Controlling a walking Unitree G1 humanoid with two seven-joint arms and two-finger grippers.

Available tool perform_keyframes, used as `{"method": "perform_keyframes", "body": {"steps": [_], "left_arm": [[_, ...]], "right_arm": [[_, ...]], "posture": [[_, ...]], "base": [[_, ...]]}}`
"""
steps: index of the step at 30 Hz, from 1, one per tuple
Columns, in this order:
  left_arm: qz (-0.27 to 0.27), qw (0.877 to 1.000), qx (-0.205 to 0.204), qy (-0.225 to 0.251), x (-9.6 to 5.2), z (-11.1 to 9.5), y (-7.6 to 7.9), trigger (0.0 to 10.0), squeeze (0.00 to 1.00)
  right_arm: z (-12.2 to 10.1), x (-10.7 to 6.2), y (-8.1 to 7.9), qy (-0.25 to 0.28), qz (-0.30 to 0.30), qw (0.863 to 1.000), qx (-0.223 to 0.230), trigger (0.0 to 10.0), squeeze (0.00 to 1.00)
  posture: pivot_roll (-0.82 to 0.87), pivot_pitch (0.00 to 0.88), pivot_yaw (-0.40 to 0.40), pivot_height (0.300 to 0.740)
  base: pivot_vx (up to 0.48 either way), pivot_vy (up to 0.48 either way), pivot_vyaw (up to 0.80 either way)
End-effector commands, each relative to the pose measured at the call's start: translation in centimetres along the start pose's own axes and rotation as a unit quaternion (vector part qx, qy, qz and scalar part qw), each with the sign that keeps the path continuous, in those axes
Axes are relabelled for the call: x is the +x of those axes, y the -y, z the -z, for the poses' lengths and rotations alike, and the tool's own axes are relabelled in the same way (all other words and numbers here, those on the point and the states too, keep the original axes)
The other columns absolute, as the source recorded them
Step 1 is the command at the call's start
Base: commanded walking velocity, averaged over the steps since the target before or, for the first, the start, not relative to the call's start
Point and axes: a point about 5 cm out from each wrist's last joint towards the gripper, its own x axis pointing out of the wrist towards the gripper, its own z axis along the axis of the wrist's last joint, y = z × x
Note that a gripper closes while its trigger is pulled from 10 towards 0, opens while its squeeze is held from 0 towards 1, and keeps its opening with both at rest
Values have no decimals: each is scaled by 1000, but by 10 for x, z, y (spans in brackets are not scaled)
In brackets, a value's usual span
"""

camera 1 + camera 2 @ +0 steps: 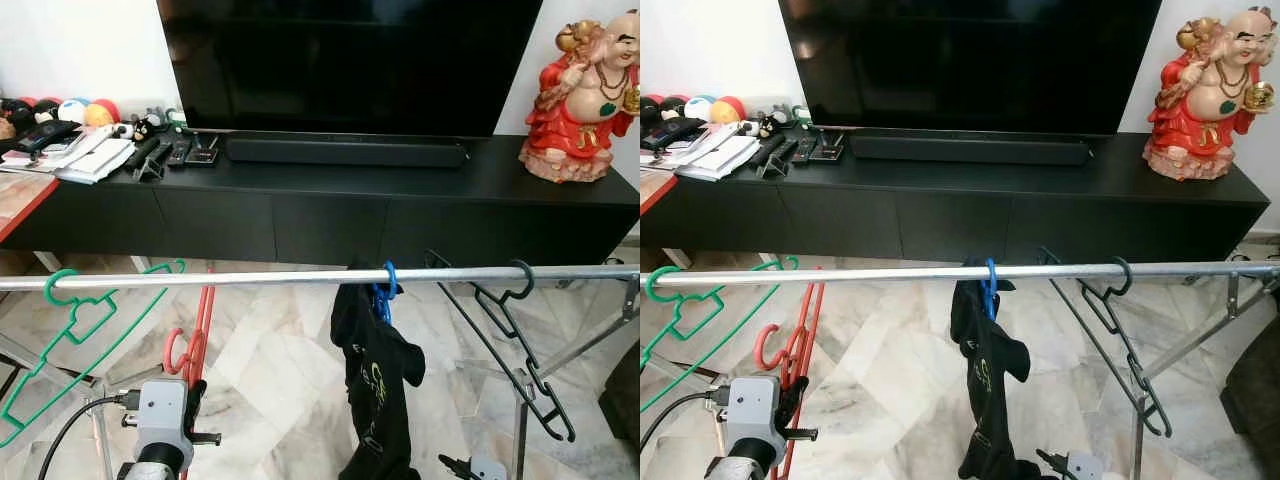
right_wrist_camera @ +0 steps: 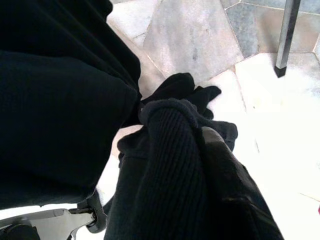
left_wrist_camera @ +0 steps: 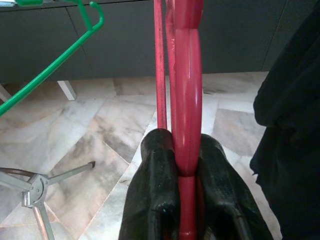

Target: Hang hanger

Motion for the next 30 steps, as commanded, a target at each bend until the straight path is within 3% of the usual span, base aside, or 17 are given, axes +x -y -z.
{"method": "perform_keyframes", "body": {"steps": [1, 9, 30], "left_arm": [[0, 1000, 0, 8, 1, -1, 1, 10000, 0], [-2, 1000, 0, 9, 1, -2, 1, 10000, 0], [-5, 1000, -1, 9, 1, -2, 1, 10000, 0]], "right_arm": [[-2, 0, 0, 1, 1, 1000, -2, 10000, 0], [-2, 0, 0, 0, 1, 1000, -4, 10000, 0], [-2, 0, 0, -1, 2, 1000, -9, 10000, 0]], "posture": [[56, 52, -11, 740], [56, 51, -9, 740], [57, 48, -13, 740]], "base": [[0, 0, 0], [0, 0, 0], [-286, 0, 0]]}}
